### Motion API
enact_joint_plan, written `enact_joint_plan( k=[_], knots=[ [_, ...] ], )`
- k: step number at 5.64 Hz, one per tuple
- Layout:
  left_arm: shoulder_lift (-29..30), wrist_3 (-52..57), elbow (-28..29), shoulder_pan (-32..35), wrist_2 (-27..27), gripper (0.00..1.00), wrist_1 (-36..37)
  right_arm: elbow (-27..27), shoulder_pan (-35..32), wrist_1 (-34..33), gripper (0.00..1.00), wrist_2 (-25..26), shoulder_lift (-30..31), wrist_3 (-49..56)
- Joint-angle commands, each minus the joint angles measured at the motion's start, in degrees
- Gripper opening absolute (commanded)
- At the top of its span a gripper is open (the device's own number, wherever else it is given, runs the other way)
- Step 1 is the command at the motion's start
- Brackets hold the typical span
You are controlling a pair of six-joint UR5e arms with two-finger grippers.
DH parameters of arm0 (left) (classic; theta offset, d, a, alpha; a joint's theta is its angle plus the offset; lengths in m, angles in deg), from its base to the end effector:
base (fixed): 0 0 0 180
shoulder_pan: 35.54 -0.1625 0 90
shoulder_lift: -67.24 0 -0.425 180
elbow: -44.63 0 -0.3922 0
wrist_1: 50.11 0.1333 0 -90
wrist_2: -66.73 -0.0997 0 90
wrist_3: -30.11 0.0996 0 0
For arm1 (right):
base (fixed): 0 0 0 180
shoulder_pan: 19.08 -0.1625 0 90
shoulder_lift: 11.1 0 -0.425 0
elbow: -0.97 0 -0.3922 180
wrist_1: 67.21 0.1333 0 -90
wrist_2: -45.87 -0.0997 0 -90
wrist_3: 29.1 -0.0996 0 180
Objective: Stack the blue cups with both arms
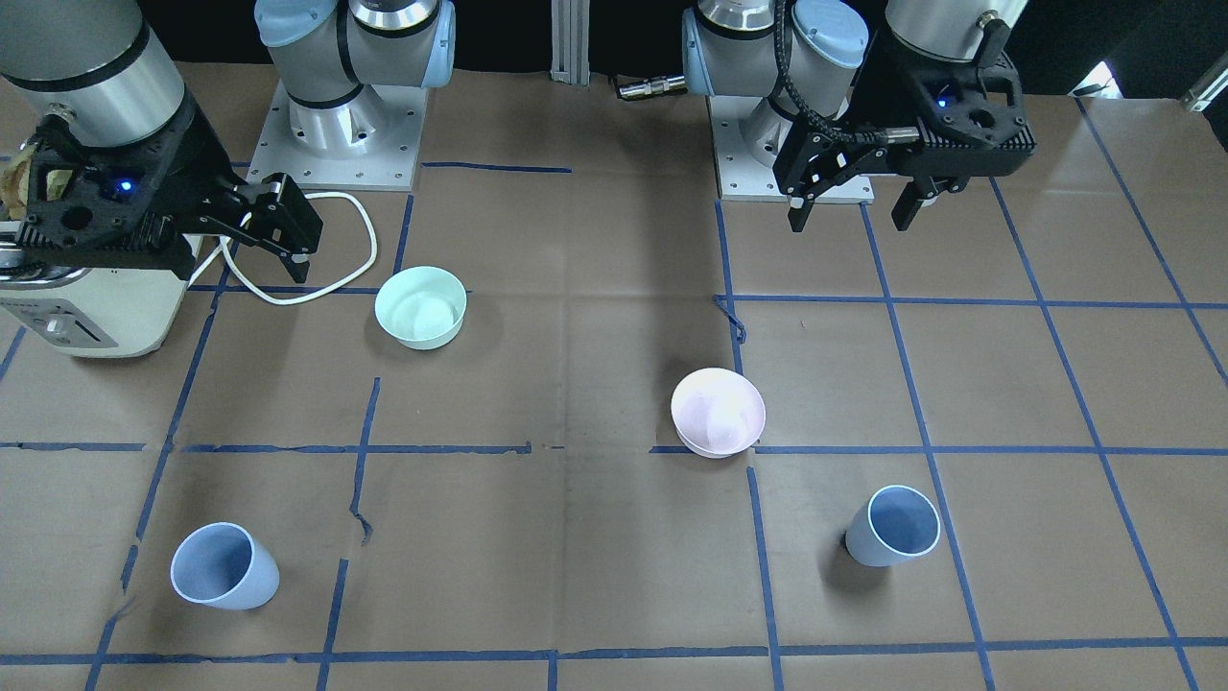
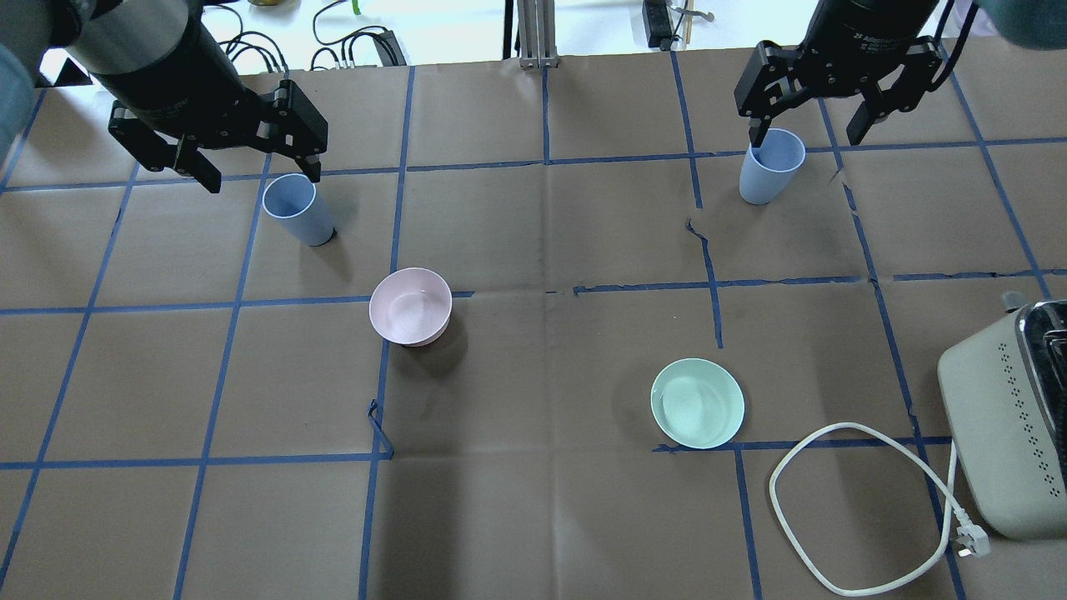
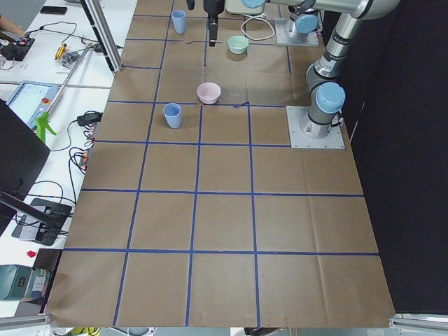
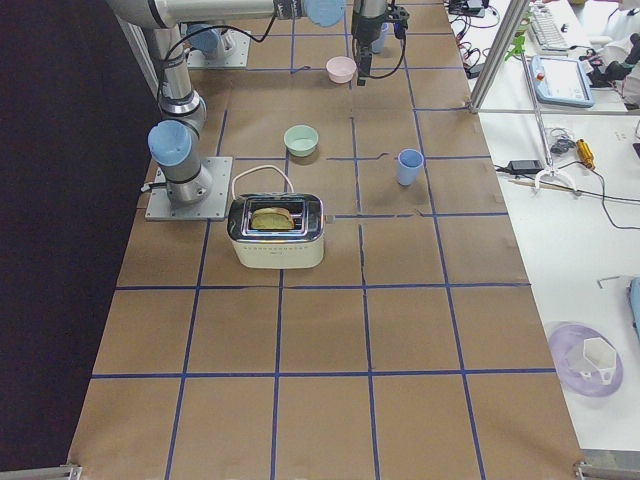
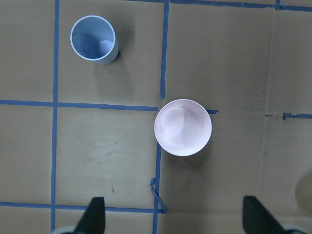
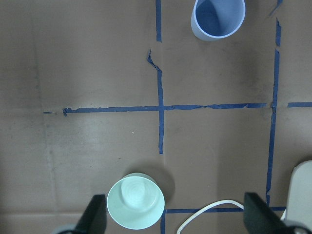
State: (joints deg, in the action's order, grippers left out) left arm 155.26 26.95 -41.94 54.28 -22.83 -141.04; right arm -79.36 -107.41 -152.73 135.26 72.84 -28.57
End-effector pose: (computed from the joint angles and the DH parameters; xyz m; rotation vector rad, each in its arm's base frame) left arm -0.1325 -0.4834 0.5327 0.0907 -3.1282 0.1221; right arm 0.1187 -0.5382 0.5087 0.0313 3.1304 0.0234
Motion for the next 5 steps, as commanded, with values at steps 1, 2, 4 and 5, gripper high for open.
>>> enact_joint_plan(
  k=[1, 2, 4, 5],
  knots=[
    [-0.05, 0.08, -0.09, 0.00, 0.34, 0.99, -0.13, 0.00, 0.00, 0.00, 1.00, 0.00, 0.00, 0.00],
    [0.13, 0.00, -0.09, 0.00, 0.69, 0.99, -0.04, 0.00, 0.00, 0.00, 1.00, 0.00, 0.00, 0.00],
    [0.30, 0.08, -0.09, -0.17, 0.43, 0.99, 0.13, 0.00, 0.00, 0.00, 1.00, 0.00, -0.09, 0.00],
    [0.22, 0.08, -0.09, -0.18, 0.17, 0.99, 0.13, 0.09, 0.87, -0.44, 1.00, -0.09, -0.52, 1.05]
  ],
)
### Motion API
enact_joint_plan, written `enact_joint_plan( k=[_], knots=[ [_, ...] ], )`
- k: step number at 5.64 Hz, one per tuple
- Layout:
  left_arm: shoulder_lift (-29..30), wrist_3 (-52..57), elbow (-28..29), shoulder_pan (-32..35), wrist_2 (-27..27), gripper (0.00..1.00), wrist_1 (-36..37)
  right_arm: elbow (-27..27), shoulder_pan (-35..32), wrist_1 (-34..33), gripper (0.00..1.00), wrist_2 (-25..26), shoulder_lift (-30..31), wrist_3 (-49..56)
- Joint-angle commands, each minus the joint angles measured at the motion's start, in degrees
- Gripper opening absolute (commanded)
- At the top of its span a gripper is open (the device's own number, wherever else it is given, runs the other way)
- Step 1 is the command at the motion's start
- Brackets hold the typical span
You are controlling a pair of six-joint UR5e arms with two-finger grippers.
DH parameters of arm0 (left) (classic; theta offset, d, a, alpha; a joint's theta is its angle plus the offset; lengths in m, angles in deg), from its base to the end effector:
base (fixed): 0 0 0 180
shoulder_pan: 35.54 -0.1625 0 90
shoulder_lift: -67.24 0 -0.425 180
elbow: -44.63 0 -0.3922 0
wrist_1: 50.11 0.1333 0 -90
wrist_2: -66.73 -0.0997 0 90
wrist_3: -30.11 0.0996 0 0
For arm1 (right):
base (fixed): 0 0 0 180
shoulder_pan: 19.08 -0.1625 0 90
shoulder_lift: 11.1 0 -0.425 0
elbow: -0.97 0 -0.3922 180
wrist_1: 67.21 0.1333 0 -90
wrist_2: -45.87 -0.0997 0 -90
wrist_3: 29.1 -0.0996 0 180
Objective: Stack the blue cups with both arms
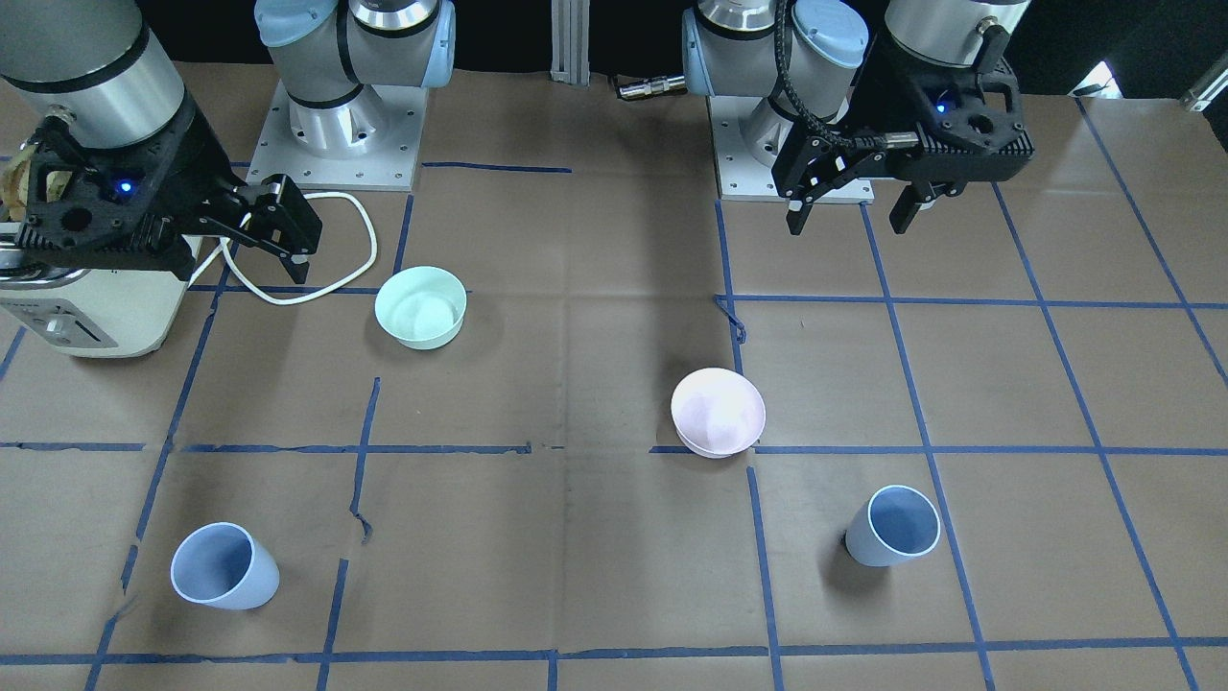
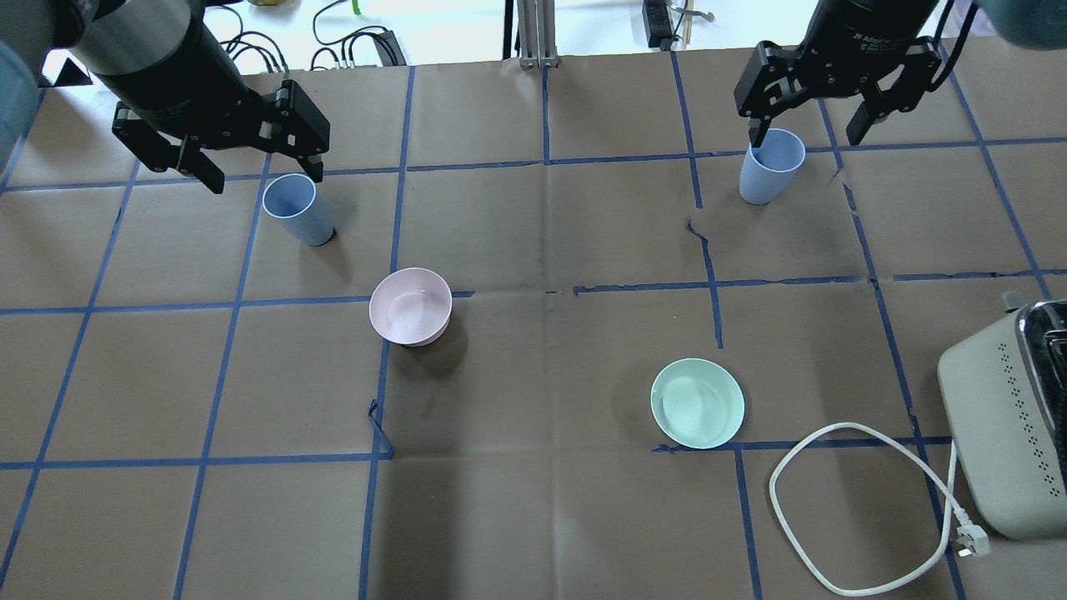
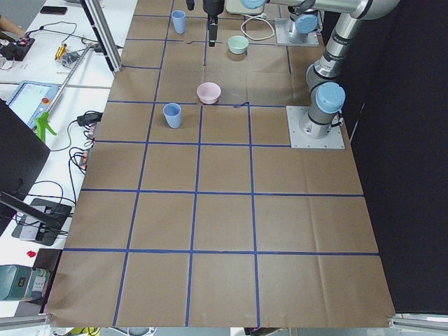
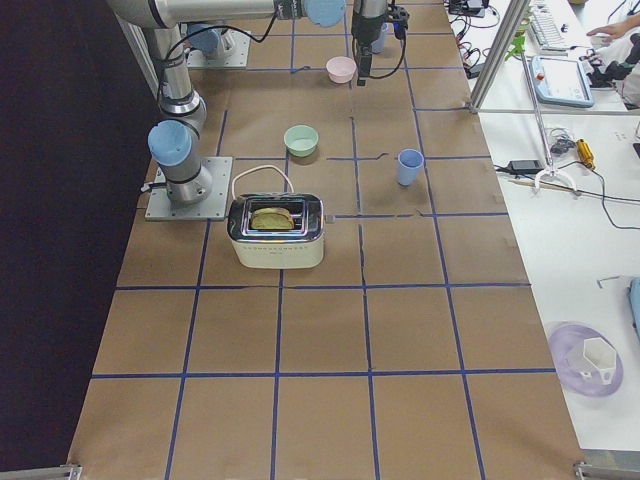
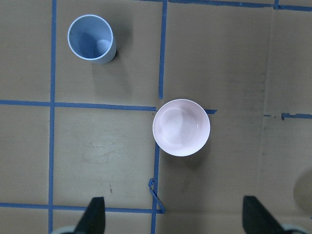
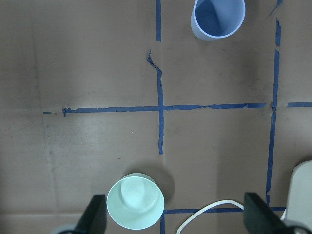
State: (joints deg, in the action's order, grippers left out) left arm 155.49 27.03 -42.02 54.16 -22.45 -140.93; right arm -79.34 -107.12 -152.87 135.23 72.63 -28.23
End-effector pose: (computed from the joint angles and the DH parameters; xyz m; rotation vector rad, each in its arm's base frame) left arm -0.1322 -0.4852 0.5303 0.0913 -3.1220 0.1161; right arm 0.1160 -0.5403 0.5072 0.0299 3.1298 0.0247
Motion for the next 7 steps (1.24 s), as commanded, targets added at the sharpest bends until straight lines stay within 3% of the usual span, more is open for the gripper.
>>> enact_joint_plan(
  k=[1, 2, 3, 4, 5, 6, 7],
  knots=[
    [0.08, 0.00, -0.09, -0.05, -0.12, 0.99, 0.03, 0.93, 3.11, -3.60, 1.00, 1.24, -1.62, 4.02],
    [0.17, 0.09, -0.09, -0.05, -0.03, 0.99, 0.03, 1.90, 8.18, -5.90, 1.00, 0.65, -3.98, 7.01],
    [0.78, 0.18, 0.17, -1.09, -0.03, 0.99, 0.72, 6.35, 10.14, -6.53, 1.00, 0.73, -8.18, 11.39],
    [2.17, 1.83, 0.00, -4.93, 0.06, 0.99, 2.21, 12.83, 10.16, -6.54, 1.00, 0.73, -13.88, 11.70],
    [5.58, 4.46, 0.17, -5.58, -0.11, 0.99, 3.88, 15.42, 10.16, -6.97, 1.00, 0.64, -18.46, 11.96],
    [11.97, 4.75, 0.26, -5.50, 0.23, 0.99, 13.73, 14.40, 10.16, -9.41, 1.00, 0.64, -20.77, 12.48],
    [16.90, 4.75, 0.26, -5.58, -0.02, 0.99, 18.44, 11.78, 10.16, -11.70, 1.00, 0.99, -22.88, 12.84]
  ],
)
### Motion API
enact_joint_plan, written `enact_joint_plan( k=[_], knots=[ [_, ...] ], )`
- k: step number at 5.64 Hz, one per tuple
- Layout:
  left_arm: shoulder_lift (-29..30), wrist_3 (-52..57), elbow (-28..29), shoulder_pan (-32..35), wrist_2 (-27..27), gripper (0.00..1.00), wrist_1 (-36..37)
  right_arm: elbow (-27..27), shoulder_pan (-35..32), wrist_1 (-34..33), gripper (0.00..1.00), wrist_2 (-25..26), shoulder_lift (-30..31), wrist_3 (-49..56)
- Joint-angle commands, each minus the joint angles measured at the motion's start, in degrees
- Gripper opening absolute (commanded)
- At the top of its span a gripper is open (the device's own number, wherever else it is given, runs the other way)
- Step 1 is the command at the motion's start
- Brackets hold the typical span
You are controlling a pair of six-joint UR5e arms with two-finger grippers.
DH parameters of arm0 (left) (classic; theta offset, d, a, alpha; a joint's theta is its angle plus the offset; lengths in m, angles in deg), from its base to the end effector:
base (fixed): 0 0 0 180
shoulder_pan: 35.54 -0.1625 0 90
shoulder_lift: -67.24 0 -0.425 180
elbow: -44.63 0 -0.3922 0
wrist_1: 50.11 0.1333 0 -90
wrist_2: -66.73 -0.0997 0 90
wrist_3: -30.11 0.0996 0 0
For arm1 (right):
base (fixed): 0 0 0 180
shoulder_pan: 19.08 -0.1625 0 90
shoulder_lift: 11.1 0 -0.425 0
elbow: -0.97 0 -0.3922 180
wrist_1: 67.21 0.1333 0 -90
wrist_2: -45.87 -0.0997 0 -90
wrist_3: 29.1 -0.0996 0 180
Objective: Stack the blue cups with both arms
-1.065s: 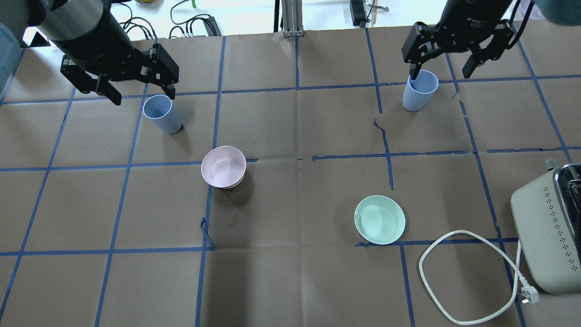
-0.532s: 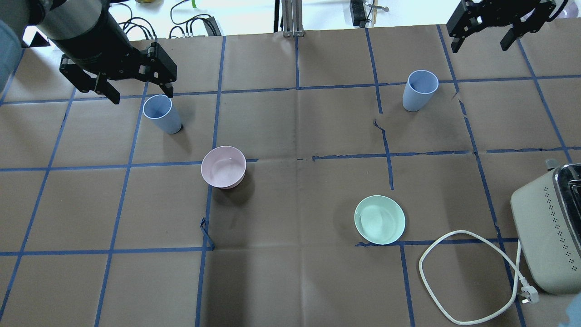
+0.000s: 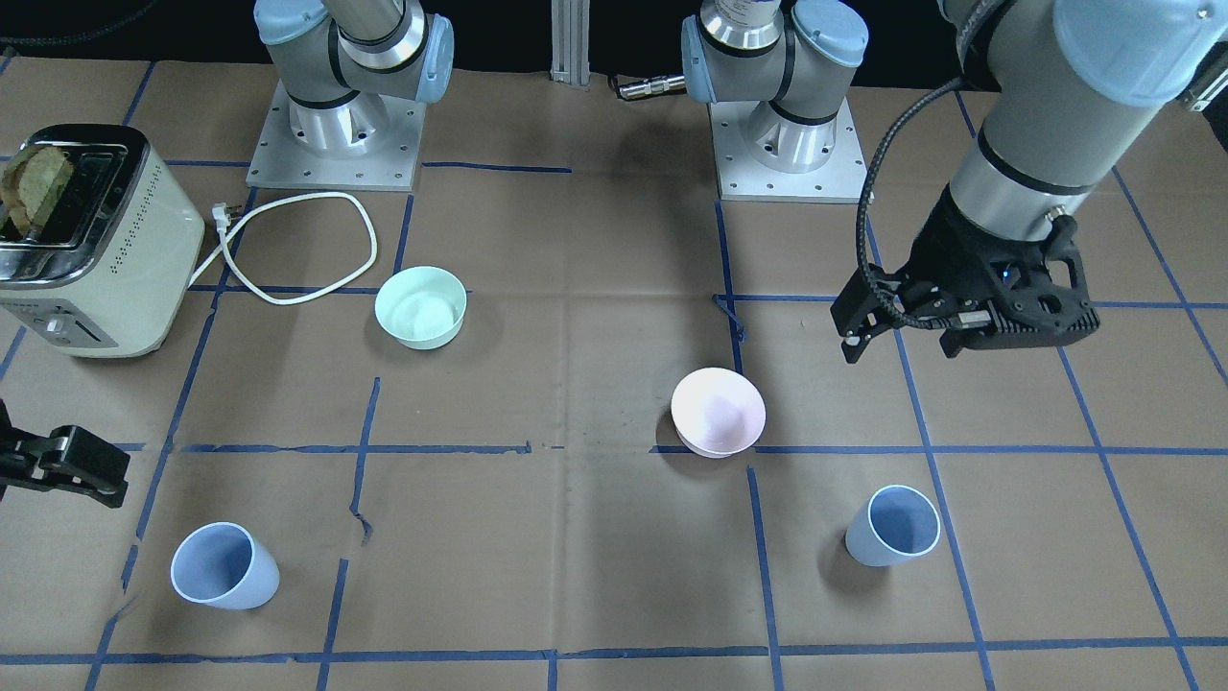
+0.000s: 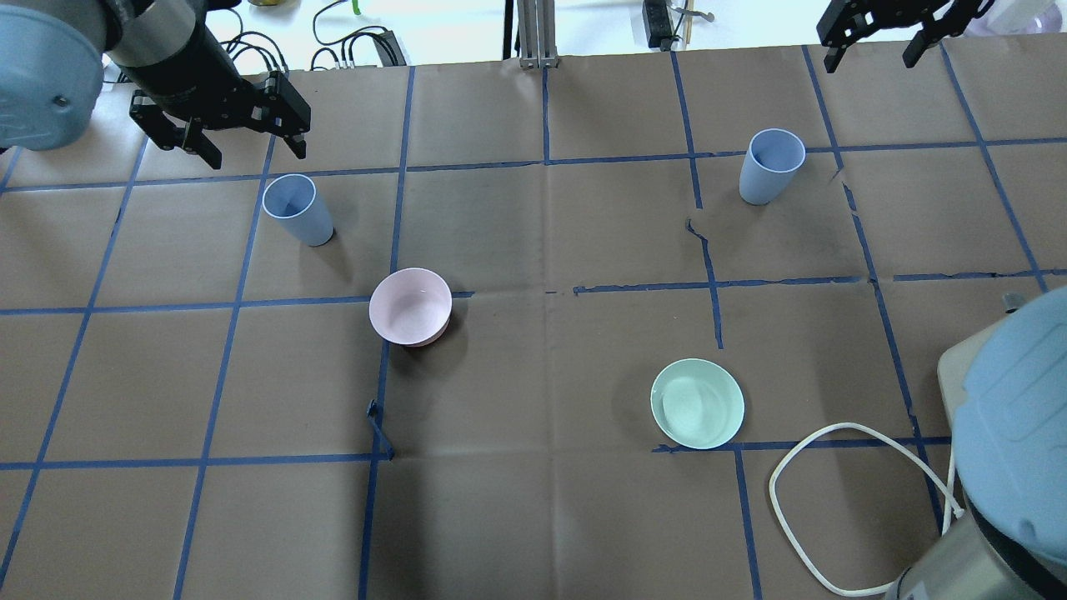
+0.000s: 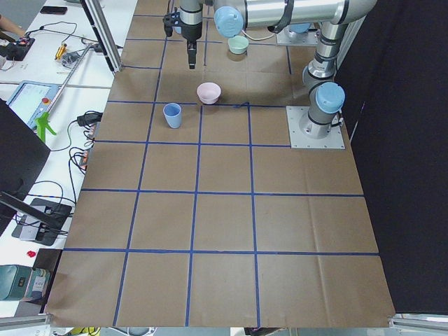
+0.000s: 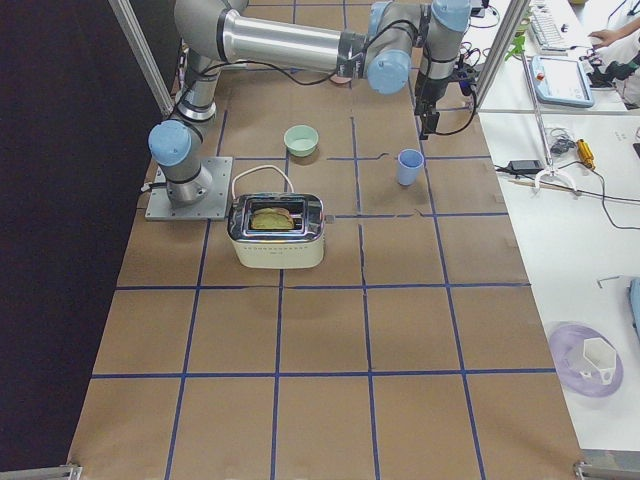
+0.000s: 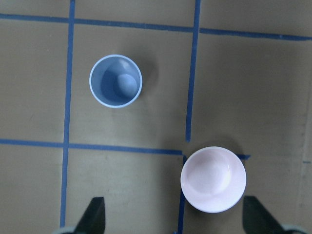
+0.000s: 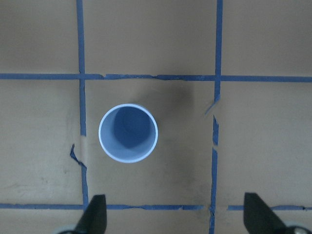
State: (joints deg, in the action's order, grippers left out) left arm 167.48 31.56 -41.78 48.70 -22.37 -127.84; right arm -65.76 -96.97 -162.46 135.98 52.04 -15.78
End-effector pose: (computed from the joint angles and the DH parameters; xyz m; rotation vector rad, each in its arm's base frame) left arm -0.0766 -0.5847 0.4460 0.1164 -3.1261 0.1548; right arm -0.0138 -0.6987 0.4204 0.0330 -3.1329 0.0436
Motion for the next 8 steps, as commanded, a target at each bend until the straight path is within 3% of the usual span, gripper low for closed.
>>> enact_joint_plan(
  k=[1, 3, 5, 6, 7, 8],
  knots=[
    [9.23, 0.48, 0.11, -0.13, -0.20, 0.99, 10.44, -7.22, 0.19, -8.92, 1.00, 0.42, -3.01, 1.35],
    [15.23, 0.31, -0.59, -0.13, -0.55, 0.99, 13.90, -18.12, 1.68, -20.88, 1.00, -0.19, -2.67, 1.54],
    [17.69, 0.22, -1.91, -0.13, -5.54, 0.99, 14.01, -18.61, 1.69, -22.78, 1.00, -2.90, -2.58, 0.83],
    [18.93, 0.13, -1.65, -0.13, -5.56, 0.99, 14.45, -18.61, 1.60, -23.48, 1.00, -4.40, -2.76, -0.65],
    [19.46, 1.35, -2.00, -0.13, -5.56, 0.63, 16.02, -18.78, 1.60, -23.58, 1.00, -4.41, -3.11, -0.67],
    [19.90, 1.97, -1.92, -0.13, -5.65, 0.16, 16.12, -19.39, 1.60, -24.19, 1.00, -4.24, -3.28, -0.58]
  ],
)
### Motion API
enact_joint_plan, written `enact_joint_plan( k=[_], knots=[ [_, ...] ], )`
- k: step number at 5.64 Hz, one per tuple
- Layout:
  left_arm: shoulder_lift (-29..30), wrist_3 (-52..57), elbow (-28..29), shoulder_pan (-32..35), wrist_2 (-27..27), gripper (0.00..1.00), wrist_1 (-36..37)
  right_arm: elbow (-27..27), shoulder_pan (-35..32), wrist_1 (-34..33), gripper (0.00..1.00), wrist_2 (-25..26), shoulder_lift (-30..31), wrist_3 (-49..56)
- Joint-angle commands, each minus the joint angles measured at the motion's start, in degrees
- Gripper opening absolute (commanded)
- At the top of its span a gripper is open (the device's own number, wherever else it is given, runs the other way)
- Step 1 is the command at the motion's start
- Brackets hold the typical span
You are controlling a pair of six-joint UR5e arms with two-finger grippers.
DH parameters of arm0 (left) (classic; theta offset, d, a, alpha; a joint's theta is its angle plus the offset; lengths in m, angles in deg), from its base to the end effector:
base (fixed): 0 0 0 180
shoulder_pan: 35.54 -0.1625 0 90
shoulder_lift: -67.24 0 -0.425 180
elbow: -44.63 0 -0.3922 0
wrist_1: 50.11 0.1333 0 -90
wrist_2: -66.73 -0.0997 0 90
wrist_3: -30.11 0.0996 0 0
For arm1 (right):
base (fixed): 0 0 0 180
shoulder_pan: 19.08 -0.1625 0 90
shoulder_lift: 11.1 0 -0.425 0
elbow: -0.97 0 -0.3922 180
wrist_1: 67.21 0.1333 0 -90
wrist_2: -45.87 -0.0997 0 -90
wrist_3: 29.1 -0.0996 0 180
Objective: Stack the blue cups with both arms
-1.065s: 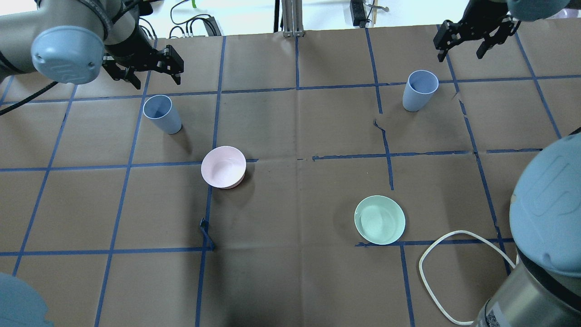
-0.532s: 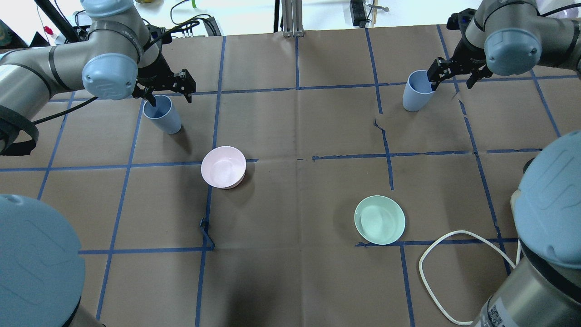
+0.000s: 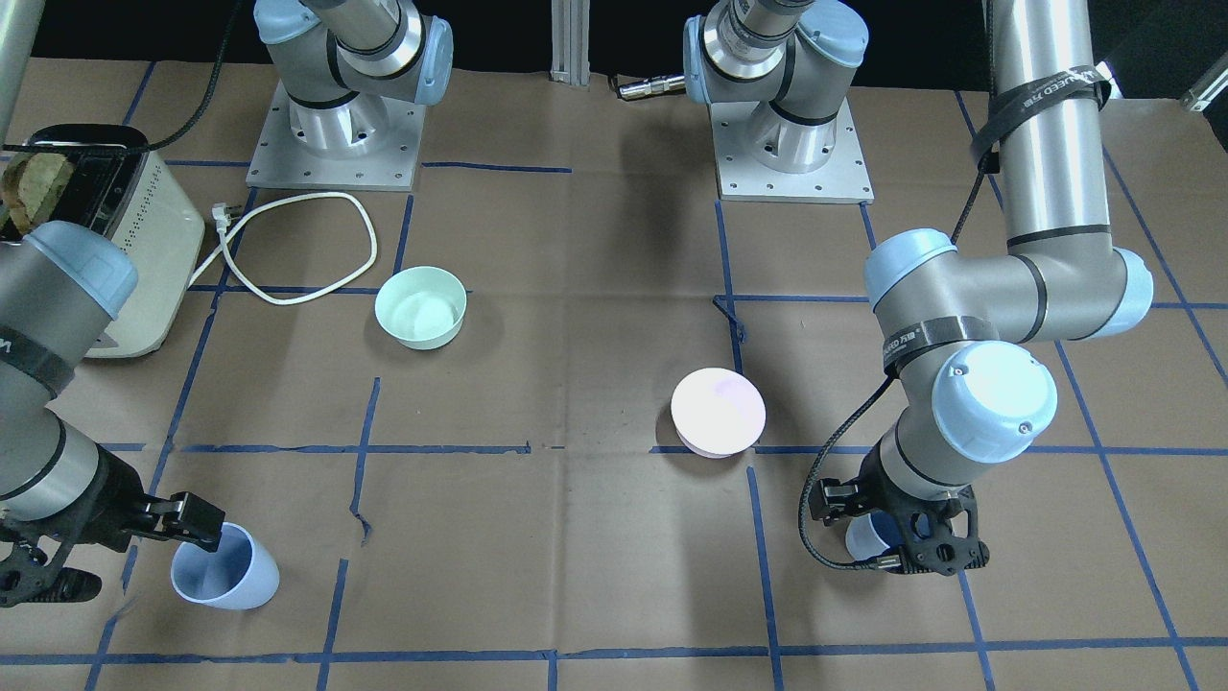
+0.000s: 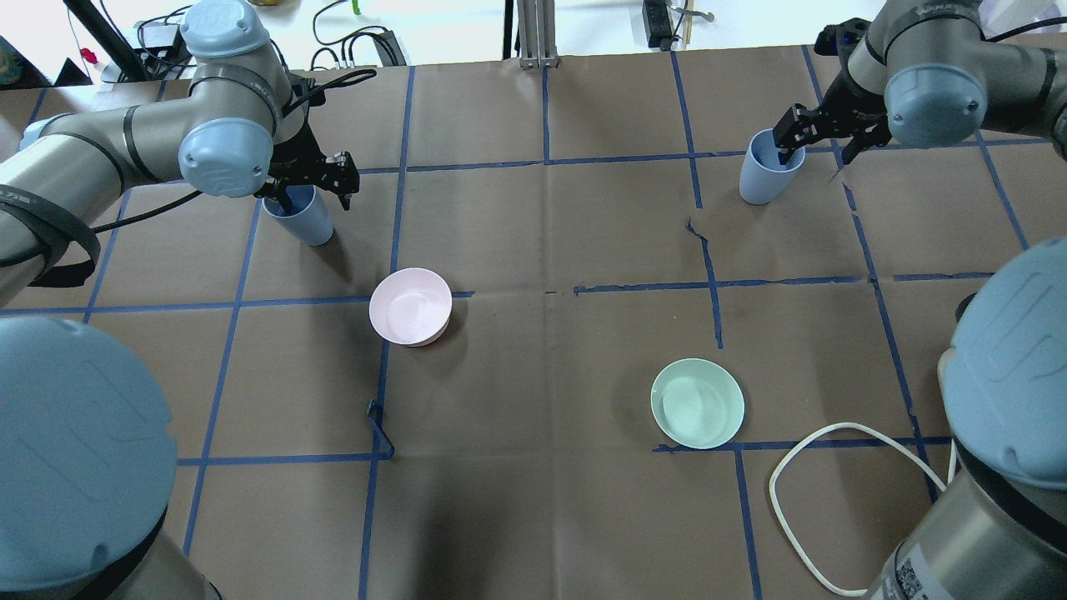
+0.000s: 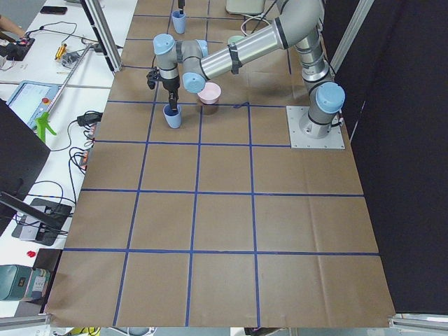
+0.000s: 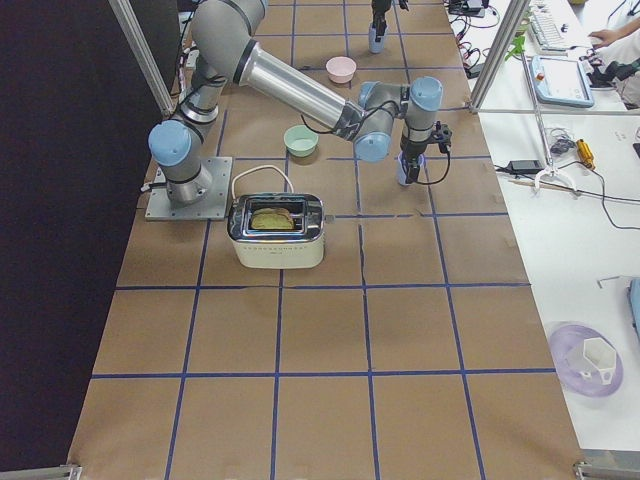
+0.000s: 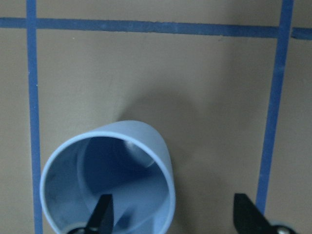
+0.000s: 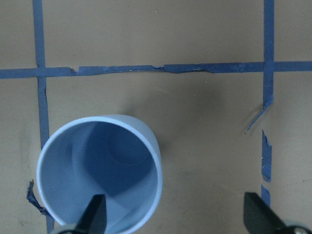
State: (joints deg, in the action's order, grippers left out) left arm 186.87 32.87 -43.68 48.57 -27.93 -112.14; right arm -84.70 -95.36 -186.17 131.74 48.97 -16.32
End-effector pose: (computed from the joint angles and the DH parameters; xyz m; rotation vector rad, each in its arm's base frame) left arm -0.0572 -0.6657 0.2489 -0.0836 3.0593 0.0086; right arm -0.0227 -0.6853 0.2680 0.0220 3.0827 -0.1135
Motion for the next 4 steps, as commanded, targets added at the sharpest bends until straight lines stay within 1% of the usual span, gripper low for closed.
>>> enact_joint_plan(
  k=[1, 2, 3, 4],
  knots=[
    [0.42, 0.76, -0.01, 0.09, -0.09, 0.00, 0.42, -0.72, 0.00, -0.49, 0.83, 0.00, -0.30, -0.12],
    [0.25, 0.93, 0.07, 0.09, -0.09, 0.00, 0.42, -0.64, 0.00, -0.49, 0.51, 0.09, -0.39, -0.21],
    [-0.71, 0.58, 0.25, 0.44, -0.01, 0.00, 0.42, -0.55, 0.00, -0.49, 0.24, 0.00, -0.30, -0.30],
    [-2.11, 0.15, 1.73, 2.44, -0.18, 0.00, -0.54, -0.46, -0.09, -0.40, 0.11, -0.17, -0.04, -0.39]
  ],
)
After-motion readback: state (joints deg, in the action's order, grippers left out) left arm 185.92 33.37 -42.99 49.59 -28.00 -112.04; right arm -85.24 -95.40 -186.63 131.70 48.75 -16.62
